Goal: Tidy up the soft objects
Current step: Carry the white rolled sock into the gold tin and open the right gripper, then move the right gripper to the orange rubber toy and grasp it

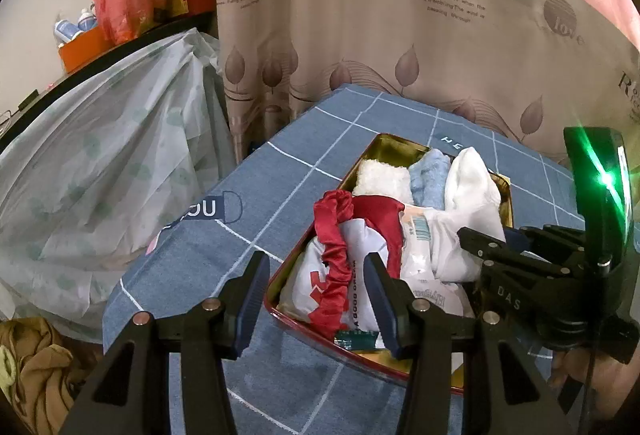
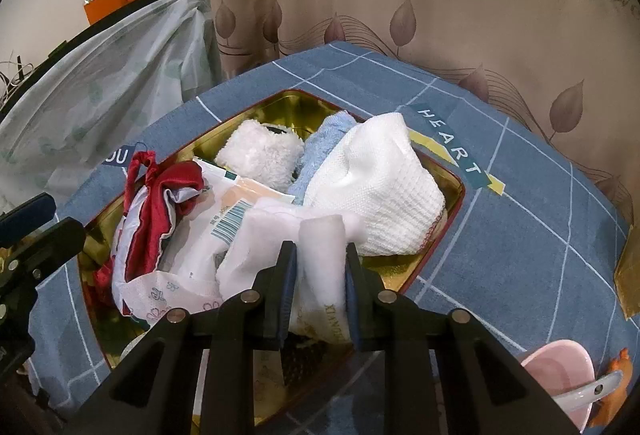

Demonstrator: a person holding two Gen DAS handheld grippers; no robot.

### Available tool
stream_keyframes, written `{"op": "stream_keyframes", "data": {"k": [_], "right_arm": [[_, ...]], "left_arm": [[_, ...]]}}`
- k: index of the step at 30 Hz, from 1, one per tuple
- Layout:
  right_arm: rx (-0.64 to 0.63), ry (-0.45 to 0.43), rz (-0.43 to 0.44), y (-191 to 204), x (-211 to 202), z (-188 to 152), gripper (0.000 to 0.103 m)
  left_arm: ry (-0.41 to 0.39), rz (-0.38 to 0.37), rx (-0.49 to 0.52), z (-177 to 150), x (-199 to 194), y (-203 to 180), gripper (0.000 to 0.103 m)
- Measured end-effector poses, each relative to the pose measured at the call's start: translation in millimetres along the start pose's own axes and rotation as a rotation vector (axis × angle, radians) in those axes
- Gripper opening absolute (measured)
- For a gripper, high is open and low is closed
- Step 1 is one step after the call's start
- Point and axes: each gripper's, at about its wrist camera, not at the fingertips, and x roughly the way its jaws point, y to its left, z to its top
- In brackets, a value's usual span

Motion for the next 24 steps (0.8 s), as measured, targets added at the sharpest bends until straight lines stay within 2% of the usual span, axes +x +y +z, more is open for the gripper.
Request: {"op": "stream_keyframes", "data": {"k": [4, 9, 11, 13, 21, 24], "right_arm": [[-0.003, -0.004, -0.004, 1.7, -4.6, -0.8, 0.026], [0.034, -0.029, 0.006, -1.5, -15.7, 1.7, 0.039], [0.033, -0.039, 0.009, -1.8, -22.5, 3.8, 0.056], [0.021, -0.064, -0.001, 0.3, -33.2, 6.4, 0.065], [0.005, -0.130, -0.004, -3.5, -71.7, 9.9, 0.069], [0.013, -0.152, -0.005, -11.7, -89.3, 3.5, 0.074]], "left_arm": [[-0.001, -0.001, -0.001, -0.7, -0.7, -0.3, 0.050], [-0.001, -0.001, -0.003, -0.6, -1.0, -0.3, 0.050], [-0.003, -0.003, -0.003, -0.6, -0.8, -0.8, 0.050], [-0.003, -0.001, -0.003, -1.0, -0.8, -1.0, 0.050], [-0.006, 0.001, 0.007, -1.2, -1.0, -2.3, 0.050], [-0.005, 0.000, 0.009, -1.3, -0.8, -2.8, 0.050]]}}
